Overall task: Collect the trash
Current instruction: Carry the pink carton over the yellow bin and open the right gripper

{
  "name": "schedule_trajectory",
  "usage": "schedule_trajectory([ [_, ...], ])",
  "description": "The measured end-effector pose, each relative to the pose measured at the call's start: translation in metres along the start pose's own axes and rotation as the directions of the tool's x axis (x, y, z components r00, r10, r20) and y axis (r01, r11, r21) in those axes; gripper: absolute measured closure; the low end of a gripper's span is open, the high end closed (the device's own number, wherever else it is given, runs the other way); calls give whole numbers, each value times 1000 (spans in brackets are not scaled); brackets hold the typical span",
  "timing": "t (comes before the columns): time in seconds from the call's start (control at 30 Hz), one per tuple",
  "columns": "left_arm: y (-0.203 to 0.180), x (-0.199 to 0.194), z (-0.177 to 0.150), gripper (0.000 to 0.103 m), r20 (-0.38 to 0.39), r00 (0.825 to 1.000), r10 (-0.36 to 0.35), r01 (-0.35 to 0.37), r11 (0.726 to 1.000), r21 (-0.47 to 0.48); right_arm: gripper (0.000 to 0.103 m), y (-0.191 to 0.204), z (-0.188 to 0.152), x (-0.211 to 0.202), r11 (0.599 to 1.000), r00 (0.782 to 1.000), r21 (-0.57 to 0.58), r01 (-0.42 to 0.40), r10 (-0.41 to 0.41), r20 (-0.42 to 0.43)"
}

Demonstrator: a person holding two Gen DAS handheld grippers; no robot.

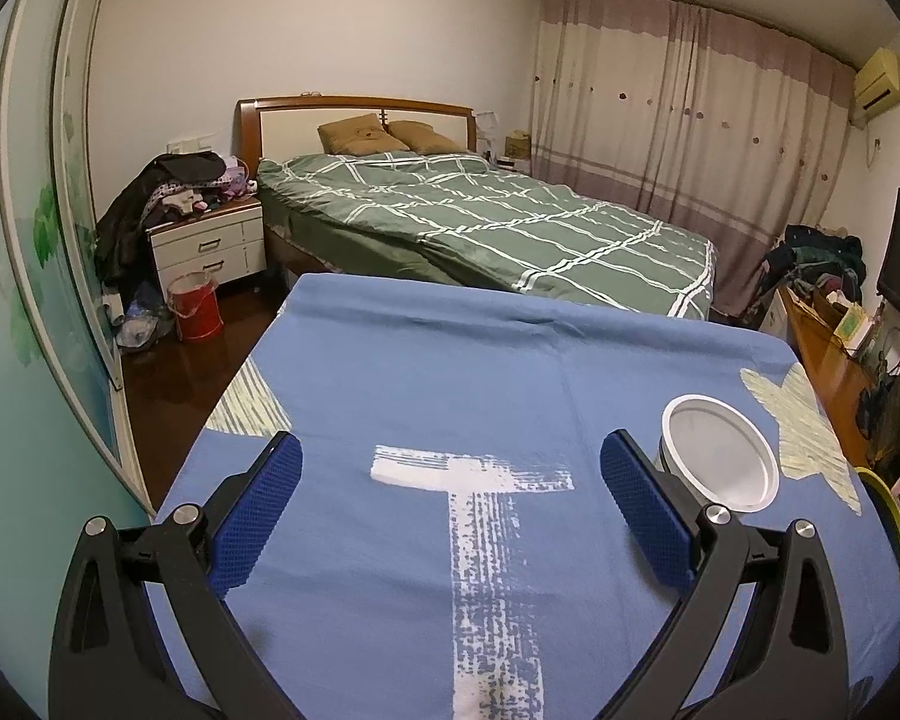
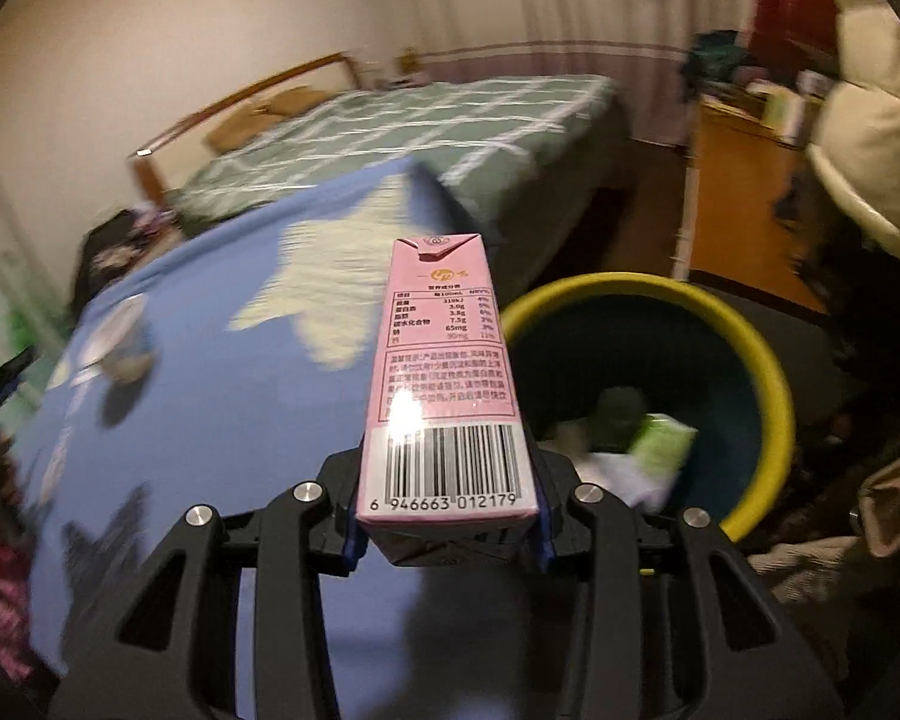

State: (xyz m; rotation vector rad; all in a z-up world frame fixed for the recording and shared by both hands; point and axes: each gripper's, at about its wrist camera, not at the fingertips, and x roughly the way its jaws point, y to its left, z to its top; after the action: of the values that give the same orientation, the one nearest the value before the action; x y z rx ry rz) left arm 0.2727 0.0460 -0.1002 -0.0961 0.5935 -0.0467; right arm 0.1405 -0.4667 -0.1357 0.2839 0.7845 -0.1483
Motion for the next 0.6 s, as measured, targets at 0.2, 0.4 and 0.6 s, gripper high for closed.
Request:
schedule_trajectory([
  [0.2,-2,2,-1,5,-7,1000,-2,2,1000,14,64,-40,5,28,993,994,57,108,-105,-41],
  [0.4,-7,3,-2,5,-14,1000,-13,13,999,30,52,-57,10,44,979,984,97,180,-177,-35],
  [0.6,-14,5,-5,5,-24,999,-27,29,998,55,44,-33,29,35,986,991,114,117,-123,44],
])
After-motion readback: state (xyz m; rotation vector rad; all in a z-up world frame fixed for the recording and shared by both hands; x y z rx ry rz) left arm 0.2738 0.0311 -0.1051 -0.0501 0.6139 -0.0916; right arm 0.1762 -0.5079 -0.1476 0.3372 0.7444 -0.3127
